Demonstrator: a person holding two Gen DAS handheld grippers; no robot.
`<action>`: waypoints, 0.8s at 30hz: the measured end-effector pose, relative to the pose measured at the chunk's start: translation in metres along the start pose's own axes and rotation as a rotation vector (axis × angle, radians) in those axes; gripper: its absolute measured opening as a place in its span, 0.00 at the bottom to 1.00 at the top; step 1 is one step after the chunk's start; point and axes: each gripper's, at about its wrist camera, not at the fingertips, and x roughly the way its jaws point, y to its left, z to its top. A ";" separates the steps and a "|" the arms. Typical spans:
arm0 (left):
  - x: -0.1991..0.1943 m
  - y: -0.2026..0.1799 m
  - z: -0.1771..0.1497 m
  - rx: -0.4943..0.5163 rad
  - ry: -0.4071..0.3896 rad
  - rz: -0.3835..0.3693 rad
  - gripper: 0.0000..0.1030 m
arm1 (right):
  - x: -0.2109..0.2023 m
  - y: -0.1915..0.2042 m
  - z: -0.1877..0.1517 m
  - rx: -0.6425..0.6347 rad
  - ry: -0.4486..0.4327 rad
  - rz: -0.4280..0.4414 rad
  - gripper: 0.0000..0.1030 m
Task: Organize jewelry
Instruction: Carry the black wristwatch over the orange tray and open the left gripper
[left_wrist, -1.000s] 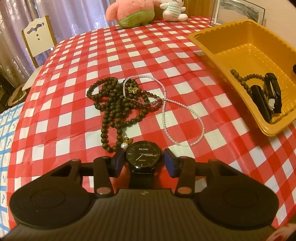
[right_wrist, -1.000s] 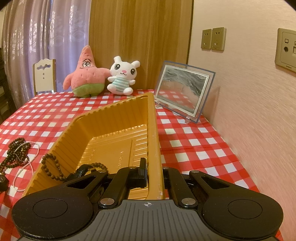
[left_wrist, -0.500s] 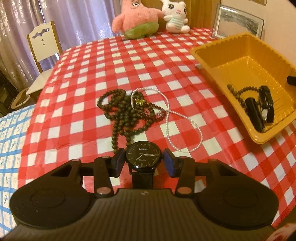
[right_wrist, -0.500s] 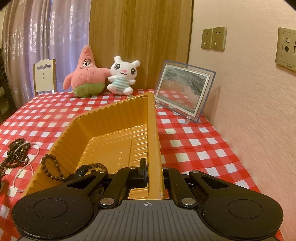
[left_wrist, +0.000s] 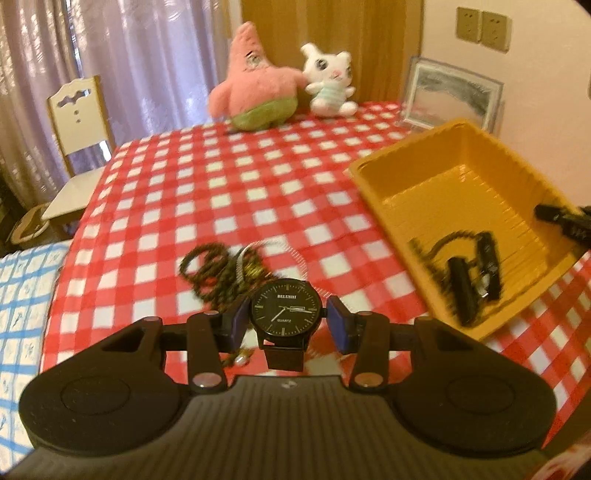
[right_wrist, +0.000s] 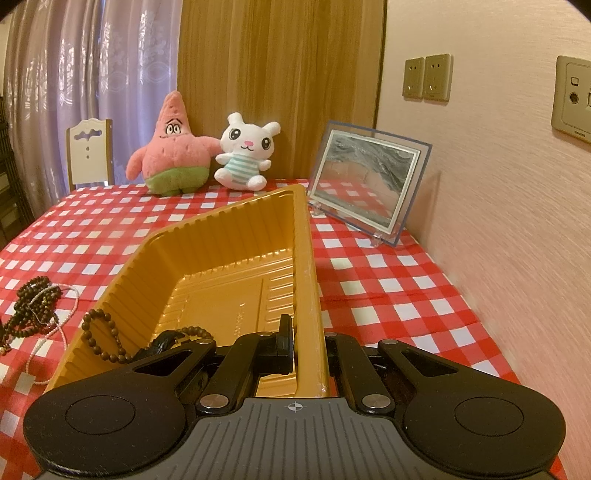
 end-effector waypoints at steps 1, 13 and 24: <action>0.000 -0.004 0.004 0.006 -0.010 -0.013 0.41 | 0.000 0.000 0.000 0.000 -0.001 0.000 0.04; 0.010 -0.072 0.046 0.062 -0.095 -0.238 0.41 | 0.004 0.003 0.006 0.003 -0.006 0.002 0.04; 0.063 -0.105 0.043 0.035 0.027 -0.266 0.41 | 0.004 0.003 0.006 0.002 -0.007 0.002 0.04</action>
